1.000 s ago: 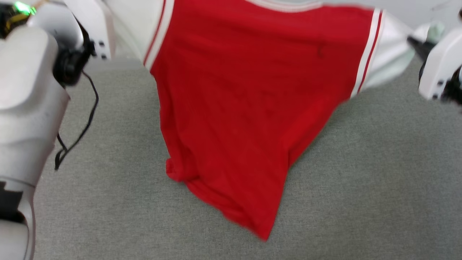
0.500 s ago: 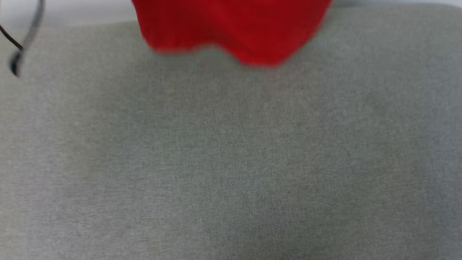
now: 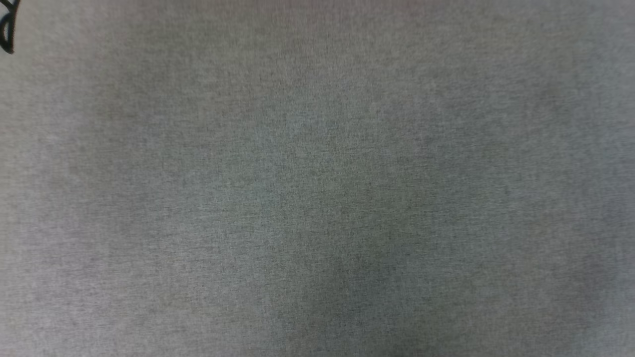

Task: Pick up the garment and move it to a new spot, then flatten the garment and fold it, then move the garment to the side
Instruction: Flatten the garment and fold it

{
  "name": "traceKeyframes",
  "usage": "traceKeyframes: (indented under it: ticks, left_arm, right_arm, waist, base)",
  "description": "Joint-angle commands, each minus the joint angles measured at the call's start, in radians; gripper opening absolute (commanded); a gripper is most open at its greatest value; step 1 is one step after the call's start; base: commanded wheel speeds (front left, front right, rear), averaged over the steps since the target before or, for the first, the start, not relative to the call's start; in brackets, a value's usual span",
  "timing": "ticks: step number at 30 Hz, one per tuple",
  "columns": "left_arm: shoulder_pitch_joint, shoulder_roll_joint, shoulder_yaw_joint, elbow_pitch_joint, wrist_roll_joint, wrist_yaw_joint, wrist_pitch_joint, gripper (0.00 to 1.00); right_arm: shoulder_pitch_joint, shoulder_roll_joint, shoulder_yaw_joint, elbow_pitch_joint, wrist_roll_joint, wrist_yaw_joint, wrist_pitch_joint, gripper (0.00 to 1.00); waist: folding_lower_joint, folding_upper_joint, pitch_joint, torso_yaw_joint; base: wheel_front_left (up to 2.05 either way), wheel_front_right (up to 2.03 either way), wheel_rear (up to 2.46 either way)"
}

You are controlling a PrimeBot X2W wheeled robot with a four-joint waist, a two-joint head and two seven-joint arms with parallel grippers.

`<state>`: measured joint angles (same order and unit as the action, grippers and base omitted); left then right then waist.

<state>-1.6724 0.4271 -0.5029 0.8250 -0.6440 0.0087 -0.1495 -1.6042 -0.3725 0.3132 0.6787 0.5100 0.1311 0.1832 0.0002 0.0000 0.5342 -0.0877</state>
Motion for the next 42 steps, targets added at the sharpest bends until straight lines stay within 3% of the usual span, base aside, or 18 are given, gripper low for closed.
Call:
traceKeyframes:
  ticks: [1, 8, 16, 26, 33, 42]
  left_arm:
    - [0.012, -0.005, 0.006, 0.011, -0.007, -0.005, -0.012, 0.00]
    - [0.056, -0.038, 0.009, 0.071, -0.039, -0.031, -0.046, 0.00]
    - [0.164, -0.073, 0.018, 0.115, -0.075, -0.061, -0.087, 0.00]
    - [0.515, -0.065, 0.073, 0.039, -0.146, -0.093, -0.114, 0.00]
    - [0.887, -0.027, 0.141, -0.197, -0.122, -0.028, -0.116, 0.00]
    - [1.398, -0.026, 0.222, -0.487, -0.210, 0.078, -0.116, 0.00]
  right_arm:
    - [-0.021, 0.005, 0.018, 0.011, 0.007, -0.001, -0.011, 0.00]
    - [0.000, 0.009, 0.101, 0.060, 0.067, -0.001, -0.041, 0.00]
    - [0.095, -0.020, 0.195, 0.069, 0.133, -0.001, -0.079, 0.00]
    - [0.428, -0.103, 0.299, -0.036, 0.244, -0.001, -0.105, 0.00]
    - [0.712, -0.162, 0.284, -0.140, 0.268, -0.001, -0.115, 0.00]
    - [1.131, -0.135, 0.178, -0.246, 0.245, -0.001, -0.096, 0.00]
  waist:
    - [-0.0002, 0.0000, 0.034, 0.002]
    - [-0.0002, 0.0000, 0.069, 0.011]
    - [-0.0002, 0.0000, 0.025, 0.032]
    - [-0.0002, 0.0000, -0.138, 0.054]
    - [-0.0002, 0.0000, -0.242, 0.046]
    - [-0.0002, 0.0000, -0.374, 0.019]
  base:
    - [0.00, 0.00, 0.00]
    - [0.00, 0.00, 0.00]
    - [0.00, 0.00, 0.00]
    - [0.00, 0.00, 0.00]
    - [0.00, 0.00, 0.00]
    - [0.00, 0.00, 0.00]
